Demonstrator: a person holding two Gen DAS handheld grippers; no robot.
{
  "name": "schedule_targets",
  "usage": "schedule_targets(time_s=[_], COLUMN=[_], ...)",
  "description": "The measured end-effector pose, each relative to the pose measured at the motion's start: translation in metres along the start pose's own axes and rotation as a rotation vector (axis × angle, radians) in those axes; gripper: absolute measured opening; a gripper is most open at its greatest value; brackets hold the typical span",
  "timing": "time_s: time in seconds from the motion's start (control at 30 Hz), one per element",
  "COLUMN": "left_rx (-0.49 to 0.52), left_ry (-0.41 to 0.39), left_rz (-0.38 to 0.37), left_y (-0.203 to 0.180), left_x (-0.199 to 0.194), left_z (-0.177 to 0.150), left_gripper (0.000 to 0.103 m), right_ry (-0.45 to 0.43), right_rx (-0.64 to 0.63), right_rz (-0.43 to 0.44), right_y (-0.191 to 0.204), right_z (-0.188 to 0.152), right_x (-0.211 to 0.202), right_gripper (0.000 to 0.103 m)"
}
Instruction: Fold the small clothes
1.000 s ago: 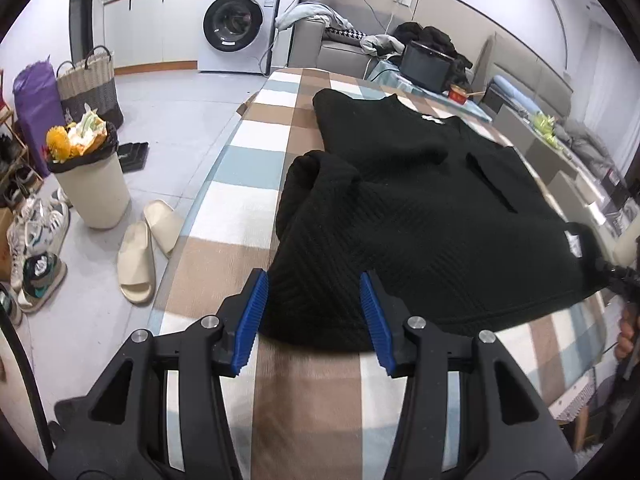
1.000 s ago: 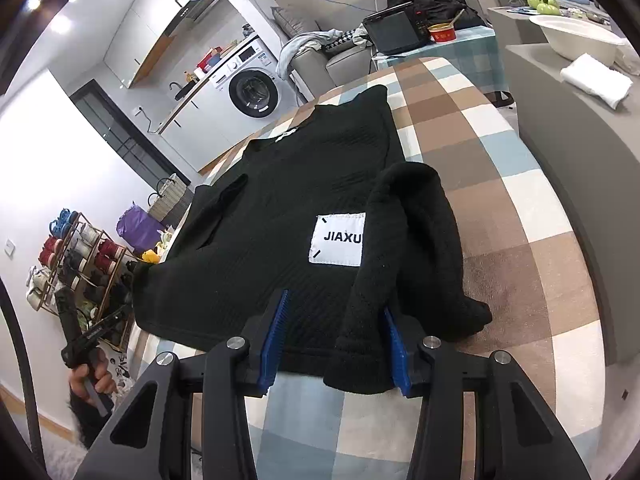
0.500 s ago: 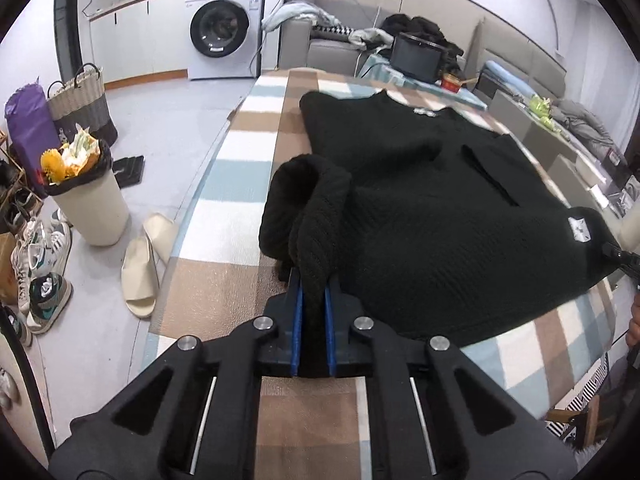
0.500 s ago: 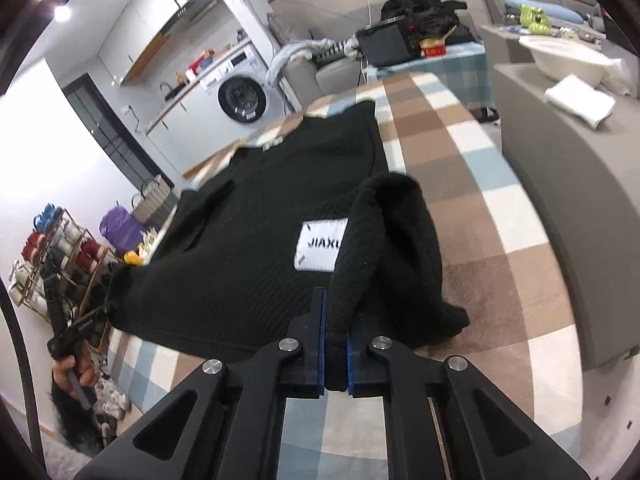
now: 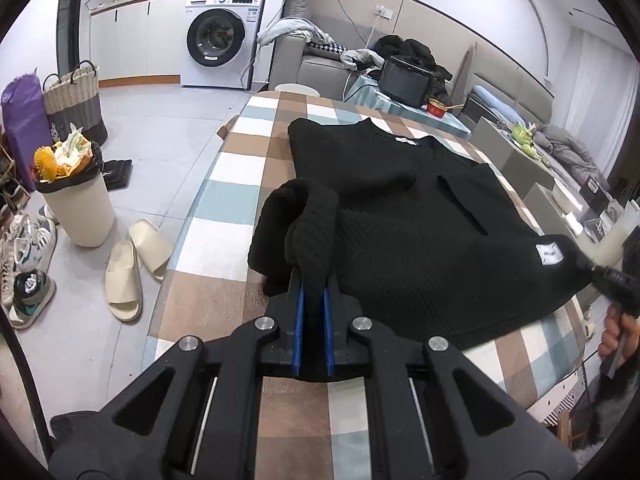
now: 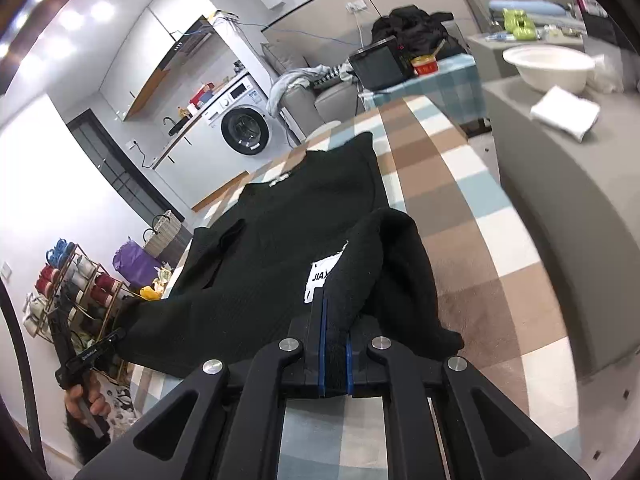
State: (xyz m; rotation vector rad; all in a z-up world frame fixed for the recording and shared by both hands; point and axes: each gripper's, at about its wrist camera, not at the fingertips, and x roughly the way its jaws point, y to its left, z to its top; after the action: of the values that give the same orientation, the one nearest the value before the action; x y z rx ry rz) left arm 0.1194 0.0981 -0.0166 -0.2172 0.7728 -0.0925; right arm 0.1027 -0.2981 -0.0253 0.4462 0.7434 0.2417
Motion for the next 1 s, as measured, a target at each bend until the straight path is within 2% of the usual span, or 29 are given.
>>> schedule_targets(time_s=[0.07, 0.13, 0.2, 0.27, 0.3, 0.47, 0.6, 0.77, 1.0], left_rx=[-0.012, -0.02, -0.032, -0.042, -0.043, -0.026, -0.052, -0.103, -0.163], left_ry=[0.008, 0.018, 0.025, 0.03, 0.026, -0.005, -0.036, -0.068, -0.035], left_rz=[-0.002, -0.005, -0.011, -0.02, -0.025, -0.058, -0.077, -0.081, -0.081], left_y=[0.003, 0.005, 0.009, 0.011, 0.011, 0.008, 0.011, 0.022, 0.033], left_x=[0.005, 0.014, 0.021, 0.027, 0.029, 0.03, 0.037, 0.062, 0.128], left_z=[0.001, 0.002, 0.004, 0.009, 0.013, 0.04, 0.069, 0.114, 0.156], left_gripper=[0.006, 0.006, 0.006, 0.005, 0.005, 0.005, 0.005, 0.005, 0.006], right_ry=[0.048, 0.088, 0.097, 0.088, 0.075, -0.053, -0.121, -0.135, -0.1], right_rx=[0.045, 0.098, 0.116, 0.116, 0.107, 0.061, 0.034, 0.025, 0.173], right_rz=[0.004, 0.012, 0.008, -0.004, 0.003, 0.049, 0.057, 0.024, -0.026], right_y=[-0.009, -0.02, -0.026, -0.024, -0.021, 0.006, 0.023, 0.031, 0.006], right_z=[-0.001, -0.002, -0.004, -0.003, -0.001, 0.028, 0.065, 0.11, 0.153], right_x=[0.013, 0.028, 0.038, 0.043, 0.04, 0.008, 0.005, 0.036, 0.104], right_gripper=[0.021, 0.024, 0.022, 0.007, 0.005, 0.004, 0.004, 0.004, 0.005])
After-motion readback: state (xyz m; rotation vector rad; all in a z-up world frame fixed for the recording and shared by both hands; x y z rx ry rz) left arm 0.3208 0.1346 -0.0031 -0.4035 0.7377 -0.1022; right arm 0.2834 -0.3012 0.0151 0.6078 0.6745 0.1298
